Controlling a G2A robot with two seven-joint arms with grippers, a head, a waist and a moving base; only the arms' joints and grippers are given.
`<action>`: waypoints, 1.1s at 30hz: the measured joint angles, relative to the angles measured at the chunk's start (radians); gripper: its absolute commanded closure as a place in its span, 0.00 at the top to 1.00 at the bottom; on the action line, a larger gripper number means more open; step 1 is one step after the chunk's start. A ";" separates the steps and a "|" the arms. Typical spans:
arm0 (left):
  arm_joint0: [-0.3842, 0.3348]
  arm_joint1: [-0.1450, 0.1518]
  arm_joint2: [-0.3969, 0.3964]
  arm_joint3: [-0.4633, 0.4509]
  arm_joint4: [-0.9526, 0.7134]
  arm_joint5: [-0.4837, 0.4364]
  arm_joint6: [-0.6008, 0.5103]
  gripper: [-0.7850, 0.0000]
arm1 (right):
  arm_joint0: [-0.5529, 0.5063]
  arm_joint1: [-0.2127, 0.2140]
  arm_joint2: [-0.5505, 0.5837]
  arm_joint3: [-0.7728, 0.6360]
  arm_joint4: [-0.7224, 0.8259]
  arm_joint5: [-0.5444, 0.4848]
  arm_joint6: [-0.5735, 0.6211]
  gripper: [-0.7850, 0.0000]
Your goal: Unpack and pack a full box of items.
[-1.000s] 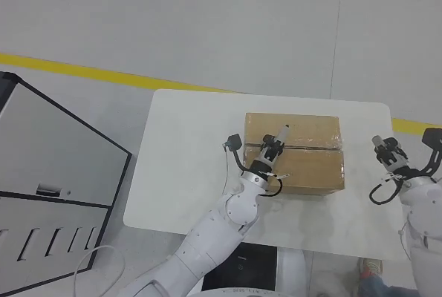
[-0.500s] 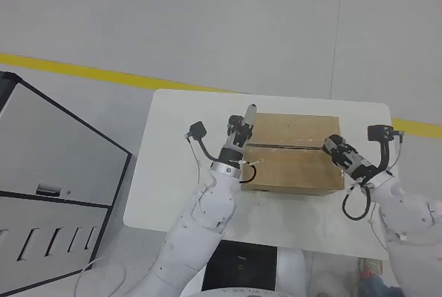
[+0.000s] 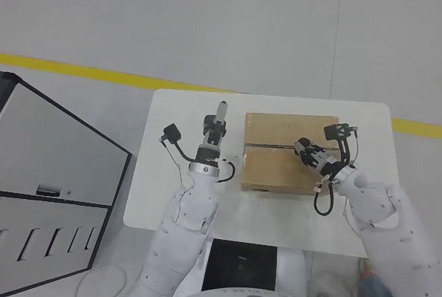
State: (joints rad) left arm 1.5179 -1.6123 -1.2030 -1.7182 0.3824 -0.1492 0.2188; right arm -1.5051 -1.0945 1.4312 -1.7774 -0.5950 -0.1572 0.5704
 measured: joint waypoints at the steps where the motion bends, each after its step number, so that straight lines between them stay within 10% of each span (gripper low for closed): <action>1: -0.003 0.001 -0.002 0.005 -0.004 -0.001 -0.003 1.00 | -0.002 0.001 0.009 0.007 -0.002 0.003 0.000 0.00; 18: -0.072 0.006 0.004 0.067 -0.012 -0.009 -0.054 1.00 | -0.116 0.021 0.266 0.003 -0.010 0.100 -0.102 0.00; 31: -0.004 0.043 -0.157 -0.069 0.171 -0.050 -0.041 1.00 | -0.082 0.031 0.399 0.136 -0.040 -0.010 -0.235 0.00; 33: -0.003 0.045 -0.165 -0.065 0.154 -0.060 -0.042 1.00 | -0.058 0.031 0.378 0.155 -0.059 -0.042 -0.245 0.51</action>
State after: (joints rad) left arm 1.5149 -1.5675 -1.3676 -1.7833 0.5368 -0.2094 0.1764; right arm -1.5632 -1.0632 1.8090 -1.6228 -0.6538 -0.1996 0.3252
